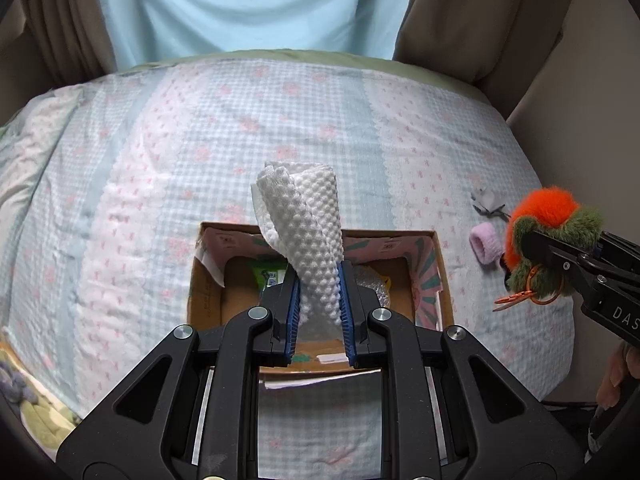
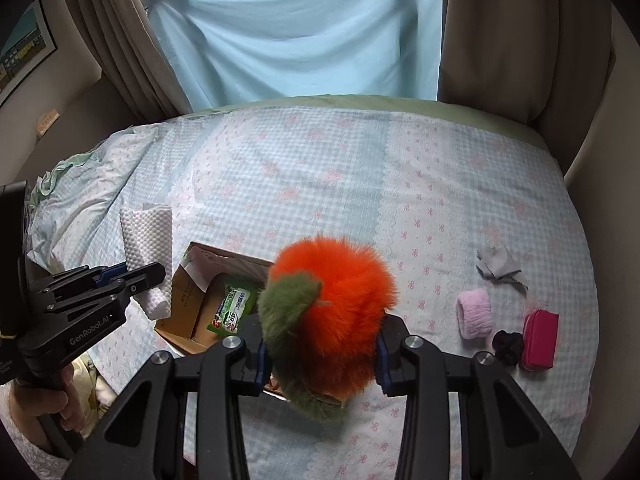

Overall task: Organize soft objects
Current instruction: 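Carry the white cloth with the left tool over the box while the right tool carries the pompom, then open the left tool to drop the cloth in the box while the right tool drops the pompom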

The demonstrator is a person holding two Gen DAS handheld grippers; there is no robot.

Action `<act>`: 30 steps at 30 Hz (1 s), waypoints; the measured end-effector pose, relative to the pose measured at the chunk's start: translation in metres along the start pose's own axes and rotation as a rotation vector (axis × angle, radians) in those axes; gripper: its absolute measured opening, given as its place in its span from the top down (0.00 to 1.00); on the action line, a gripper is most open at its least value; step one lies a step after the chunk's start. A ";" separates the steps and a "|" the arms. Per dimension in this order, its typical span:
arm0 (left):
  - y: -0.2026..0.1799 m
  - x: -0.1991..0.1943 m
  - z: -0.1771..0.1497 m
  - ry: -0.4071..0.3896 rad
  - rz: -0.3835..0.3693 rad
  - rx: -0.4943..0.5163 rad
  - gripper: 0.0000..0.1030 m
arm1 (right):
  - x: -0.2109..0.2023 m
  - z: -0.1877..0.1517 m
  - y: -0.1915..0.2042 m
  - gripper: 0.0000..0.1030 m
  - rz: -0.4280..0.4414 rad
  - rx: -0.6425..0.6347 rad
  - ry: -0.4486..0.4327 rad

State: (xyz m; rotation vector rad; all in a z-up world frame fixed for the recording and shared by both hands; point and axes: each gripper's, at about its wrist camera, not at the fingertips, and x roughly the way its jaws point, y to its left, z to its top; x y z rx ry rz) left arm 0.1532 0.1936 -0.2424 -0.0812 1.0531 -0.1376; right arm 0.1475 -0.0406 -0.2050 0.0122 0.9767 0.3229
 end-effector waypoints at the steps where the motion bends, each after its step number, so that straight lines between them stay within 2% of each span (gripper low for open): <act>1: 0.009 0.009 -0.002 0.021 -0.002 0.013 0.85 | 0.009 0.000 0.008 0.65 -0.008 0.015 0.016; 5: 0.032 0.045 -0.015 0.104 0.005 0.081 0.85 | 0.042 -0.007 0.035 0.64 -0.034 0.090 0.066; 7: 0.038 0.061 -0.022 0.140 -0.020 0.104 0.85 | 0.060 -0.012 0.045 0.64 -0.038 0.128 0.088; 13: 0.028 0.107 -0.043 0.247 -0.082 0.174 0.85 | 0.112 -0.035 0.052 0.64 -0.071 0.218 0.192; 17: 0.017 0.127 -0.048 0.283 -0.101 0.187 0.85 | 0.141 -0.052 0.041 0.64 -0.106 0.280 0.268; 21: 0.011 0.140 -0.041 0.306 -0.111 0.200 0.85 | 0.157 -0.059 0.031 0.64 -0.111 0.328 0.300; 28: 0.001 0.149 -0.031 0.317 -0.086 0.278 0.85 | 0.170 -0.044 0.023 0.64 -0.104 0.361 0.304; 30: -0.003 0.151 -0.029 0.310 -0.068 0.296 0.79 | 0.176 -0.040 0.021 0.58 -0.100 0.365 0.313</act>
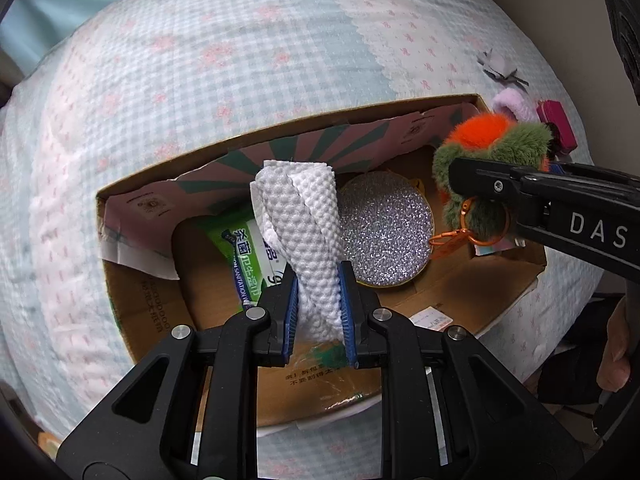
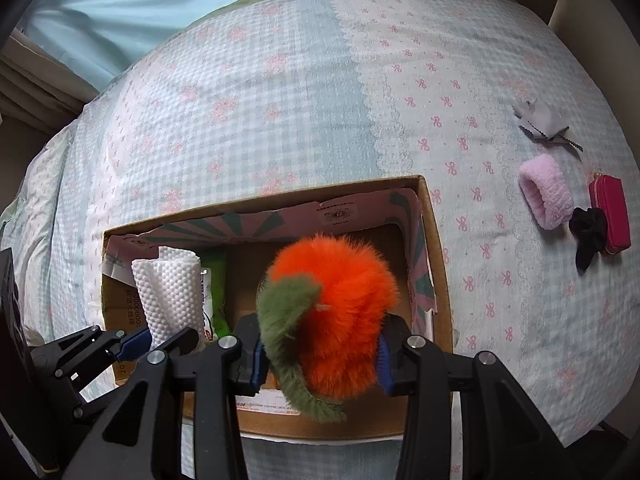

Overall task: Organize soft objects
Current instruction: 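Open the left tool to drop the cloth in the box while the right tool drops the pompom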

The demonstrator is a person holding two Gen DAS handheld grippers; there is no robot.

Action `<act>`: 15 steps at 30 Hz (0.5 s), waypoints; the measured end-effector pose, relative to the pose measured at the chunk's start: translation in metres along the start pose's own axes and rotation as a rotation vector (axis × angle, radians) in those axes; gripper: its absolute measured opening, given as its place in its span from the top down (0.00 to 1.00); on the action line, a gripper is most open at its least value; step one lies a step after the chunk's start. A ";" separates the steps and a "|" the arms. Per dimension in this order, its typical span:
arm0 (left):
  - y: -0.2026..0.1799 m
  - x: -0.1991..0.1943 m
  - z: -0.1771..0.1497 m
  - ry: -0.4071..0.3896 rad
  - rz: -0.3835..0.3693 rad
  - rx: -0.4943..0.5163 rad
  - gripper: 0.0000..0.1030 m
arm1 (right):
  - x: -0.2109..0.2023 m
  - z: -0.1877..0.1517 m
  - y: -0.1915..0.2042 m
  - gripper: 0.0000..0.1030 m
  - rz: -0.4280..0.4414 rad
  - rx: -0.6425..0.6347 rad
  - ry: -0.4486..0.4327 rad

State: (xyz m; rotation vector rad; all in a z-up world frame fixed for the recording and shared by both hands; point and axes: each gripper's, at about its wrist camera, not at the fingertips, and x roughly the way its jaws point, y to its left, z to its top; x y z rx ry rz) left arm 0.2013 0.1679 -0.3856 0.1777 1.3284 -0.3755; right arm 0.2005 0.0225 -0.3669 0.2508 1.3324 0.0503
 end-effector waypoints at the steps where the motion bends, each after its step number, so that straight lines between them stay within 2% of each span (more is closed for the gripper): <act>1: -0.001 0.001 0.001 0.007 0.006 0.006 0.55 | 0.002 0.002 0.000 0.54 -0.007 0.003 0.001; 2: -0.002 0.002 0.002 0.015 0.015 0.008 0.13 | 0.003 0.005 0.000 0.36 -0.012 0.009 -0.005; 3: -0.002 0.001 0.002 0.006 0.029 0.006 0.00 | 0.003 0.007 0.000 0.10 -0.012 0.016 -0.012; 4: -0.002 -0.004 0.000 -0.026 0.029 0.002 0.00 | 0.004 0.009 -0.001 0.01 -0.004 0.024 -0.019; 7: -0.001 -0.007 -0.002 -0.018 0.037 -0.003 0.00 | 0.006 0.012 -0.004 0.00 0.014 0.036 -0.037; 10: -0.001 -0.008 -0.009 -0.007 0.058 -0.006 0.00 | 0.006 0.011 -0.004 0.00 -0.012 -0.003 -0.051; 15: 0.005 -0.025 -0.018 -0.036 0.052 -0.047 0.00 | 0.001 0.001 -0.005 0.00 -0.013 -0.029 -0.052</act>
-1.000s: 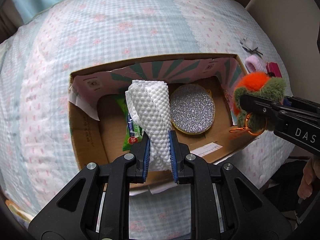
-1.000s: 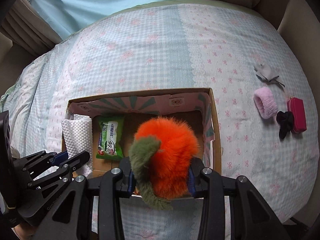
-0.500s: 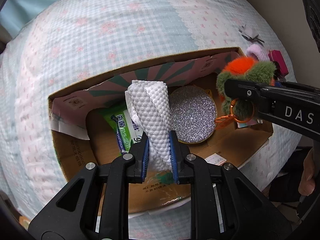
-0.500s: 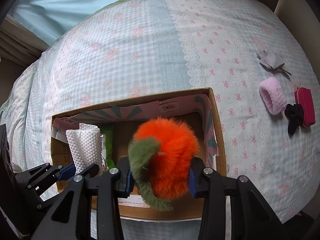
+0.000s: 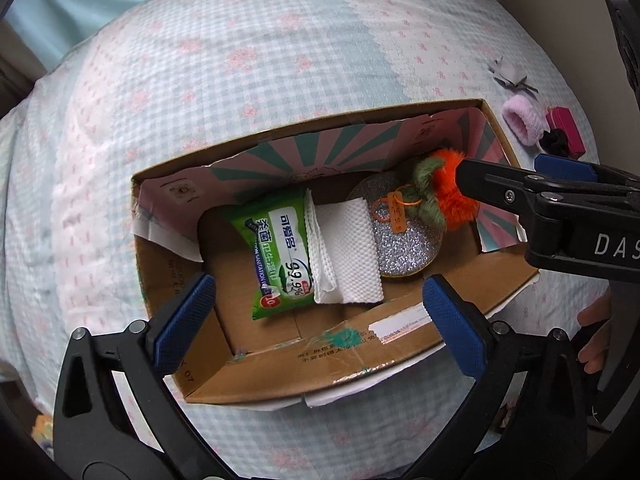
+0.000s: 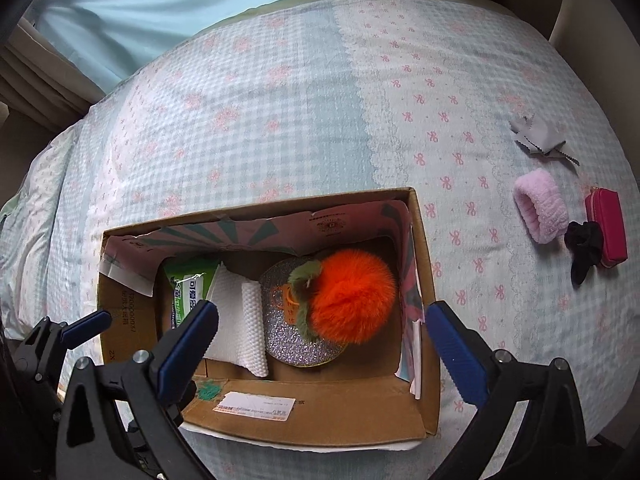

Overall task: Organize soft objects
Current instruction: 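Open the left tool to drop the cloth in the box while the right tool drops the pompom, then move both open tools toward the pink hair tie and pink case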

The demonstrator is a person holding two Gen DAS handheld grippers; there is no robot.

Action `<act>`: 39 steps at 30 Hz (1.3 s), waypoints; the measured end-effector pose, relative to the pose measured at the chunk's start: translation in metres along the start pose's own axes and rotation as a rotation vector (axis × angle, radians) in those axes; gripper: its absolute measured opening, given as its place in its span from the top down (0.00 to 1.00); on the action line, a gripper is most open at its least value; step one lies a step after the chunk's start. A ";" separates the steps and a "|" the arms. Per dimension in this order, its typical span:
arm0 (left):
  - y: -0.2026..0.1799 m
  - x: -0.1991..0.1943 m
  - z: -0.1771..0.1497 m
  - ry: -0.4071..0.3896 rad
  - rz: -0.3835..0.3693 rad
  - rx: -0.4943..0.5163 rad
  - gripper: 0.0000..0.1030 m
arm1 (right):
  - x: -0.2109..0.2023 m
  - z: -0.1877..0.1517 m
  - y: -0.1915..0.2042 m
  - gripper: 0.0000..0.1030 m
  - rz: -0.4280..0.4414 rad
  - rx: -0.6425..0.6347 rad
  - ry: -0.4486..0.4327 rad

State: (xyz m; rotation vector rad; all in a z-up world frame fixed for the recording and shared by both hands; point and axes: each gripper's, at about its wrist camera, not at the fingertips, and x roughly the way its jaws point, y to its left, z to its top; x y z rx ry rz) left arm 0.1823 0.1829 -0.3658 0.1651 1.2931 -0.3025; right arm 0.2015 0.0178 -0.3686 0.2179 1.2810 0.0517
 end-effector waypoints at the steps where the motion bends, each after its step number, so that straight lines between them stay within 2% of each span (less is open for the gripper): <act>1: 0.001 -0.004 -0.001 -0.005 0.000 -0.008 0.00 | -0.003 -0.002 0.000 0.00 0.002 0.000 -0.005; 7: 0.010 -0.041 -0.001 -0.011 -0.021 -0.056 0.00 | -0.033 -0.007 0.005 0.00 0.012 0.001 -0.034; 10: 0.010 -0.069 0.001 -0.050 -0.029 -0.059 0.00 | -0.057 -0.009 0.008 0.00 0.021 -0.004 -0.028; 15: 0.001 -0.106 0.004 -0.120 -0.013 -0.043 0.00 | -0.115 -0.020 0.008 0.00 0.014 -0.036 -0.069; 19: -0.016 -0.126 0.011 -0.157 -0.016 -0.027 0.00 | -0.160 -0.033 -0.008 0.00 -0.013 -0.042 -0.119; 21: -0.027 -0.134 0.017 -0.176 -0.009 -0.016 0.00 | -0.178 -0.037 -0.025 0.00 -0.056 -0.017 -0.142; 25: -0.054 -0.148 0.034 -0.202 -0.007 -0.020 0.00 | -0.205 -0.040 -0.068 0.00 -0.089 0.040 -0.193; 30: -0.100 -0.152 0.063 -0.249 0.020 -0.049 0.00 | -0.224 -0.031 -0.127 0.00 -0.141 0.104 -0.238; 35: -0.150 -0.129 0.095 -0.258 -0.007 -0.096 0.00 | -0.225 -0.008 -0.187 0.00 -0.165 0.116 -0.240; 39: -0.182 -0.091 0.118 -0.211 -0.029 -0.134 0.00 | -0.210 0.013 -0.235 0.00 -0.178 0.117 -0.237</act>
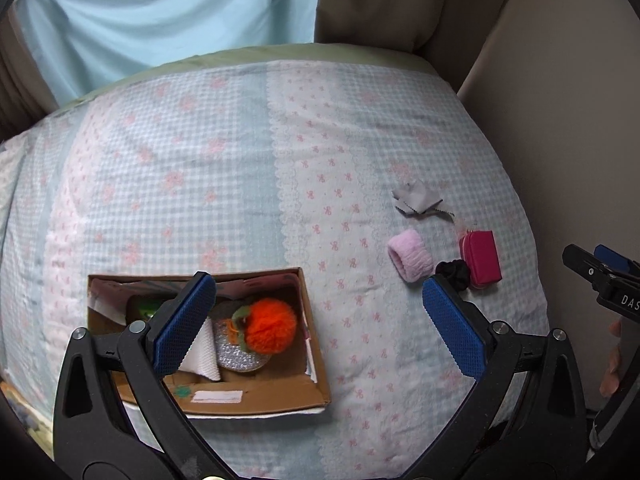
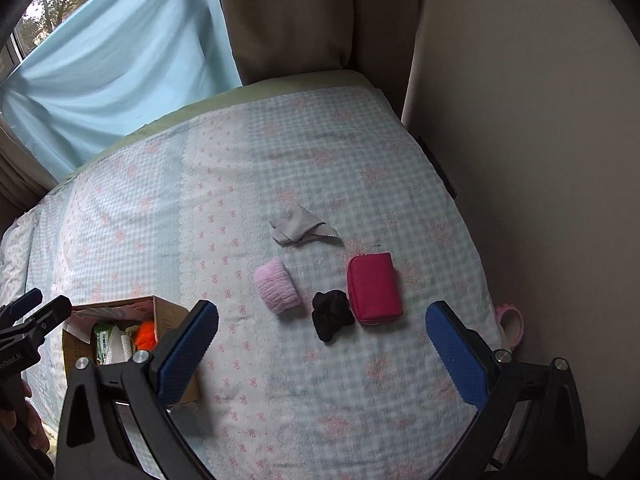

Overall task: Organize soft objects
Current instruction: 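Move both open tools toward the pink hair tie and pink case, then grasp the pink fuzzy hair tie with the left tool while the right tool grasps the pink case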

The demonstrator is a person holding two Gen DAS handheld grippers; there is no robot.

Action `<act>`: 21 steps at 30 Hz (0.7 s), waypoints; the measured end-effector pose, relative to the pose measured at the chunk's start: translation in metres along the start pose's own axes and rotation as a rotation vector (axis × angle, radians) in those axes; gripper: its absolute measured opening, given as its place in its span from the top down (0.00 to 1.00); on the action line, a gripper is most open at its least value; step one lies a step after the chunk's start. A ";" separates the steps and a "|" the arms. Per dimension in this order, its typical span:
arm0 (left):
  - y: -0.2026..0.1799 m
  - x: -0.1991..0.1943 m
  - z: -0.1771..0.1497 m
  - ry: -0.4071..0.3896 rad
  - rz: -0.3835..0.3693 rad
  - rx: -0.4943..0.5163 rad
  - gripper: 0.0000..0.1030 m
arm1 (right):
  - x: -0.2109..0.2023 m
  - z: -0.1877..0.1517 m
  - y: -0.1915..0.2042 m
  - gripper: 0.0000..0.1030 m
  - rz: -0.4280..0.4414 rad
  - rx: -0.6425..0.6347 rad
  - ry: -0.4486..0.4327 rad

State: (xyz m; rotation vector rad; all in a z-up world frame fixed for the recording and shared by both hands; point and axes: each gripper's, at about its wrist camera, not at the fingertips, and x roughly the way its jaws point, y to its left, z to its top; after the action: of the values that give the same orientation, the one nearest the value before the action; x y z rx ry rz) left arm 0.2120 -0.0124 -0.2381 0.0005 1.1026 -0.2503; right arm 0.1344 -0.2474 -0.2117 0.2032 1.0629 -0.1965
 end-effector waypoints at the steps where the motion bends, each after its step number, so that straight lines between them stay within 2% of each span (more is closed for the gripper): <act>1: -0.008 0.010 0.002 0.012 -0.006 -0.008 0.00 | 0.009 0.004 -0.008 0.00 -0.005 -0.006 0.008; 11: -0.076 0.116 0.009 0.162 -0.083 0.004 0.00 | 0.098 0.026 -0.063 0.00 -0.022 0.023 0.130; 14: -0.091 0.149 0.011 0.206 -0.090 0.013 0.00 | 0.121 0.026 -0.073 0.00 -0.021 0.061 0.155; 21: -0.113 0.210 0.011 0.253 -0.078 0.004 0.01 | 0.183 0.025 -0.088 0.00 -0.014 0.132 0.230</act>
State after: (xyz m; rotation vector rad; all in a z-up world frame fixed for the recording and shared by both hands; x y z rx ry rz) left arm 0.2883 -0.1654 -0.4048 -0.0074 1.3555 -0.3290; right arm 0.2192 -0.3499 -0.3666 0.3432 1.2811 -0.2612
